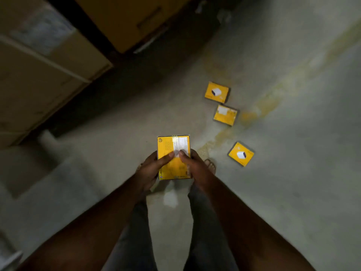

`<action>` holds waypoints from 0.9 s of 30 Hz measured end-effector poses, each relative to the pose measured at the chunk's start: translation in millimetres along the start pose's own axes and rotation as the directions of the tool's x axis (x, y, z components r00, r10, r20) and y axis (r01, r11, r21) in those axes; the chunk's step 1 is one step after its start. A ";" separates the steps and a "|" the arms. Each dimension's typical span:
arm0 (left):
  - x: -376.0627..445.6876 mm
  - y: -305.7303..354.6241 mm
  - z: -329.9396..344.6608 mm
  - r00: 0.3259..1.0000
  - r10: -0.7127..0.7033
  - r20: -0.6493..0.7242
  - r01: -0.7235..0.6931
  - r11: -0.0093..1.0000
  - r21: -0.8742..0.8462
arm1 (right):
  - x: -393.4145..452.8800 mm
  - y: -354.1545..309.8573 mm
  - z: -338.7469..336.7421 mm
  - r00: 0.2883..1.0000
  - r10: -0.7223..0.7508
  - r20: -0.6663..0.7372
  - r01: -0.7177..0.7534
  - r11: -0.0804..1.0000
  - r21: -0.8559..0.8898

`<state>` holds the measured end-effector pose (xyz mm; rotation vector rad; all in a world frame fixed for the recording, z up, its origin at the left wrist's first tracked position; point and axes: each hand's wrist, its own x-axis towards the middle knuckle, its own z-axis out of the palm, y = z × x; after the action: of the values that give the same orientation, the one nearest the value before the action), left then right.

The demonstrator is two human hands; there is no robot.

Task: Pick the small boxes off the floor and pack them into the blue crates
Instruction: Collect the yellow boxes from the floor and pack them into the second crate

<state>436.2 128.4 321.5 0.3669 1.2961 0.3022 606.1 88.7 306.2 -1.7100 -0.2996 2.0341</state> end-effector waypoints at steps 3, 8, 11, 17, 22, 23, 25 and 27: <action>-89.2 20.5 -4.1 0.994 0.083 -0.066 -0.089 0.992 -0.086 | -62.3 -38.0 37.0 0.995 -0.035 0.093 0.042 0.996 -0.078; -209.4 27.6 -39.4 0.909 0.244 -0.337 -0.309 0.938 -0.155 | -141.3 -85.6 125.7 0.986 -0.115 0.117 0.155 0.887 -0.435; -264.1 20.7 -80.6 0.868 0.297 -0.398 -0.400 0.893 -0.207 | -164.3 -92.1 197.6 0.968 -0.186 0.169 0.250 0.767 -0.591; -357.0 -35.2 -216.8 0.705 0.261 -0.659 -0.622 0.675 -0.398 | -207.3 -45.8 385.1 0.909 -0.127 0.397 0.388 0.608 -0.693; -444.0 -77.4 -333.8 0.586 0.230 -0.777 -0.732 0.561 -0.386 | -224.0 5.3 523.8 0.881 -0.010 0.474 0.372 0.635 -0.678; -458.5 -87.4 -355.6 0.561 0.224 -0.797 -0.752 0.541 -0.377 | -229.4 15.2 550.6 0.873 0.013 0.487 0.371 0.631 -0.681; -484.5 -103.6 -393.1 0.514 0.193 -0.836 -0.782 0.506 -0.364 | -238.0 30.6 600.1 0.845 0.049 0.533 0.392 0.621 -0.678; -504.5 -116.4 -427.0 0.465 0.159 -0.871 -0.811 0.470 -0.348 | -243.5 41.4 645.5 0.804 0.101 0.586 0.421 0.600 -0.681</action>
<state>-100.5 -147.1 615.7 -0.1209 1.6825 1.7037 -0.3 18.1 630.1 -1.2714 -1.7510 2.3845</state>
